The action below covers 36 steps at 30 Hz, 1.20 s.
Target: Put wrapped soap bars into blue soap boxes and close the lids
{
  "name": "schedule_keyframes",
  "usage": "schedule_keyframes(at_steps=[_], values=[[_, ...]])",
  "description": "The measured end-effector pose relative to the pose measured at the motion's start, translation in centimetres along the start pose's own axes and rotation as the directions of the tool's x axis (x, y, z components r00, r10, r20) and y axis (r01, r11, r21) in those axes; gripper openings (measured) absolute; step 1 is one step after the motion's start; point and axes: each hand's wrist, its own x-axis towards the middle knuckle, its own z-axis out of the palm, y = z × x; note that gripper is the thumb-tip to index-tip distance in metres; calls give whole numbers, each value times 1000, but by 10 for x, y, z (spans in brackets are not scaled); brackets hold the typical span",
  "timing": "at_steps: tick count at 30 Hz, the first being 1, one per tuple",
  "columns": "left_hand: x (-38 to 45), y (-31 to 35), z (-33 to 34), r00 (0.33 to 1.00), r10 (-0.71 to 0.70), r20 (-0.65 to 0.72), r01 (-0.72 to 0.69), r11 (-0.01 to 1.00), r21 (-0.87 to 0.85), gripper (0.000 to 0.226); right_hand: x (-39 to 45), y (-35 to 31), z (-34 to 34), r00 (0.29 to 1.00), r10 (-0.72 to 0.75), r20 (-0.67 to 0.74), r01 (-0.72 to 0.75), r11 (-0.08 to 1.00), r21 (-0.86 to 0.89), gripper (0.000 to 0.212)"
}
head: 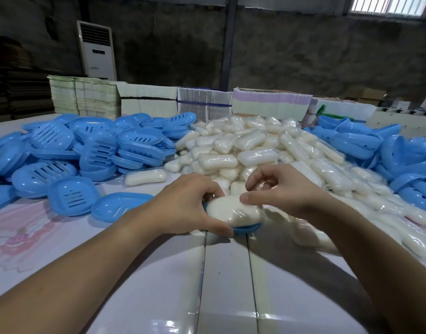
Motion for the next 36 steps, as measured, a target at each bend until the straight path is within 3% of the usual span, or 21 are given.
schedule_keyframes(at_steps=[6,12,17,20,24,28,30,32,34,36], values=[[0,-7,-6,996,-33,84,34,999,-7,58,-4,3,-23,977,1,215,48,974,-224,28],[-2,-5,-7,997,-68,39,69,997,-27,64,-4,4,-13,980,-60,188,129,917,-378,30],[-1,-3,-5,998,-69,6,69,997,-24,55,-6,1,-5,977,-126,169,187,889,-418,30],[-1,-3,-3,997,-79,18,79,996,-33,58,-7,-2,-4,980,-101,173,173,863,-475,29],[0,-4,-1,996,-88,12,88,994,-62,62,-4,0,-10,976,-62,209,156,869,-470,23],[2,-2,7,999,-39,3,39,997,-68,63,-8,2,-21,970,-76,229,151,932,-329,24],[3,-1,11,1000,-9,10,10,996,-84,65,-6,6,-30,989,-107,106,129,964,-232,20],[4,-3,12,1000,10,26,-7,995,-101,66,-1,16,-42,987,-105,-117,91,988,-122,14],[5,-5,11,998,24,54,-18,995,-100,67,7,31,-57,934,-50,-354,6,992,-124,13],[5,-8,10,996,52,73,-44,994,-98,66,11,52,-77,817,8,-577,-158,965,-210,21]])
